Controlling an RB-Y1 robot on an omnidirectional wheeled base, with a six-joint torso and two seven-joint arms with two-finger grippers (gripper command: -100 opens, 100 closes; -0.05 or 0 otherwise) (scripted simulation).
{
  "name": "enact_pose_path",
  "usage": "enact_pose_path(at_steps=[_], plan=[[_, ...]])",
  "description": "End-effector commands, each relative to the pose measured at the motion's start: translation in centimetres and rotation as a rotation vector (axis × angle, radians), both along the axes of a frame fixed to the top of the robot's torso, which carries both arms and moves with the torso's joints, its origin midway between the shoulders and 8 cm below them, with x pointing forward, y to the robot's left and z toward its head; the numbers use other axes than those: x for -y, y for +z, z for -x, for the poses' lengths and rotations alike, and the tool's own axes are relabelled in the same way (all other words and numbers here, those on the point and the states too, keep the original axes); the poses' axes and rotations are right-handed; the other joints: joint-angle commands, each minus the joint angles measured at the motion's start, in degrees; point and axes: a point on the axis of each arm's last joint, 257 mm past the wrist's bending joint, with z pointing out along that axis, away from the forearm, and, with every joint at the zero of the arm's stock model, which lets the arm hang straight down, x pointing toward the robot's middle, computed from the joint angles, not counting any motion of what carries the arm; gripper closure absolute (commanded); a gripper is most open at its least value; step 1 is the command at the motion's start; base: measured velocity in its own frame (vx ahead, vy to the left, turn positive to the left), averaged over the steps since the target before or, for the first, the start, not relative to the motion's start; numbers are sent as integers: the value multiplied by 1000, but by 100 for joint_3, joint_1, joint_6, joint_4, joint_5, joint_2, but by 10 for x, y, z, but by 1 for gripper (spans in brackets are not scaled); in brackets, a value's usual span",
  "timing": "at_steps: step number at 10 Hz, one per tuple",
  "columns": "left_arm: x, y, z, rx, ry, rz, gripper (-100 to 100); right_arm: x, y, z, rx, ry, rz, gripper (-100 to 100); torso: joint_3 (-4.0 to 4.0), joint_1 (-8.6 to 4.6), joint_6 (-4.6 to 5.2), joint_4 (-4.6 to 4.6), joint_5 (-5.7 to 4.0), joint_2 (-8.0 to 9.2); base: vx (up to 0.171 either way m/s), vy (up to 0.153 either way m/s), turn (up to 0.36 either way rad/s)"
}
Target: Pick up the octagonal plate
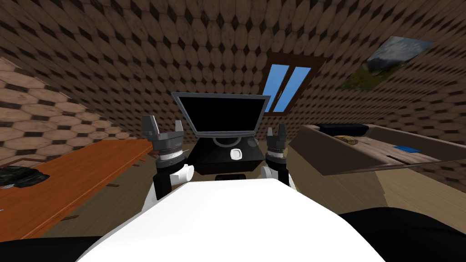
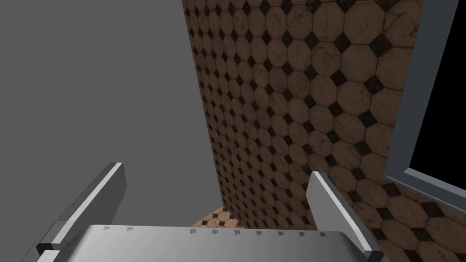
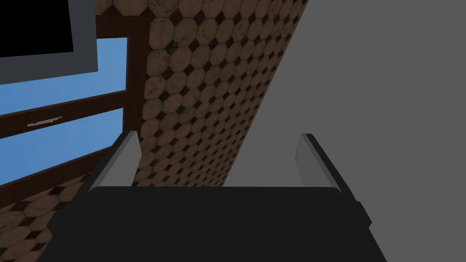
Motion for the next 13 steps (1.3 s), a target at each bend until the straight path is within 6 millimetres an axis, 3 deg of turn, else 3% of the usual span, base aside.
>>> enact_pose_path(at_steps=[1,4,7,8,10,11,13], plan=[[0,0,0,0,0,0,0,-8,-8,-5,-25,23,46,-100,0,0,0,0,0,0,-7,5,77],[0,0,0,0,0,0,0,-29,-37,-21,-104,71,160,-100,4,2,-2,1,0,7,-25,12,139],[0,0,0,0,0,0,0,-52,-84,-39,-211,118,291,-100,8,9,-2,3,2,13,-39,29,234],[0,0,0,0,0,0,0,-52,-85,-39,-214,118,295,-100,9,12,-2,3,3,15,-32,24,54],[0,0,0,0,0,0,0,-66,-125,-50,-297,150,389,-100,7,8,-1,3,2,12,-35,33,247],[0,0,0,0,0,0,0,-67,-126,-50,-298,148,399,-100,8,13,-4,3,3,14,-34,28,112],[0,0,0,0,0,0,0,-81,-164,-56,-369,181,500,-100,8,11,-1,3,3,13,-39,45,263]])
